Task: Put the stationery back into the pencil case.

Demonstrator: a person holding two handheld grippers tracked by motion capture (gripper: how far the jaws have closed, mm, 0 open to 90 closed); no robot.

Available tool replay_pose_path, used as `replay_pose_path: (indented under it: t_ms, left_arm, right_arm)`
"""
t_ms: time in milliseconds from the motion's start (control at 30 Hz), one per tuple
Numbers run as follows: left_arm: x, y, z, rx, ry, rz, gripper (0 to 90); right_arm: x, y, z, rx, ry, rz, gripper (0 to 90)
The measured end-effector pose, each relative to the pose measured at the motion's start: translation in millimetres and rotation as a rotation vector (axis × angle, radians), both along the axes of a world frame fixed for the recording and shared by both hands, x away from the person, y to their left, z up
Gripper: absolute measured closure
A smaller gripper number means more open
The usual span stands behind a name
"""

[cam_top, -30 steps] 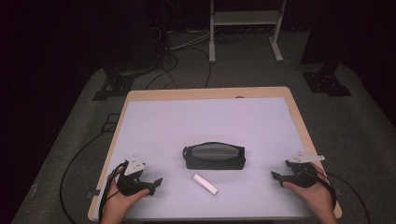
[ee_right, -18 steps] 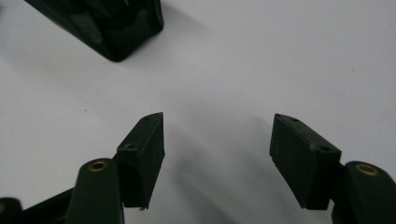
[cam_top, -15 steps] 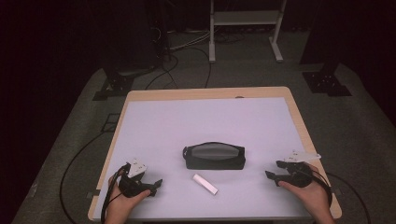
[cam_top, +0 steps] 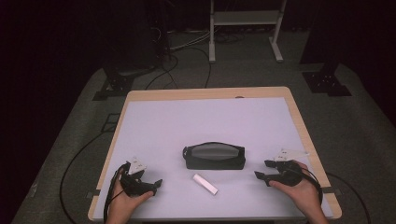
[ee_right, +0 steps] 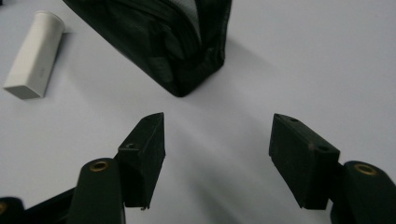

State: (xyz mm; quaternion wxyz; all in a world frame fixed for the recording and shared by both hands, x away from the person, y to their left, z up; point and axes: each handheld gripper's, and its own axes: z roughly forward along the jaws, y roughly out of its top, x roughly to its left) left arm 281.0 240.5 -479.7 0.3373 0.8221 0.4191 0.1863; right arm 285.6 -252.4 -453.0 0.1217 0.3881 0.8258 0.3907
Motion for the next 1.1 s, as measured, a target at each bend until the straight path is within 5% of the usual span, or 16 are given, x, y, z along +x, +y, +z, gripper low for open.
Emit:
replay_pose_path:
  t_ms: [600, 1100]
  left_arm:
    - [0.0, 0.1, -0.1, -0.001, 0.002, 0.000, 1.1]
    - [-0.2, 0.1, -0.2, -0.002, 0.001, 0.002, 1.1]
  right_arm:
    - [5.6, 45.6, 10.5, 0.008, -0.005, 0.114, 37.7]
    - [6.5, 69.0, 15.1, 0.017, -0.005, 0.157, 40.3]
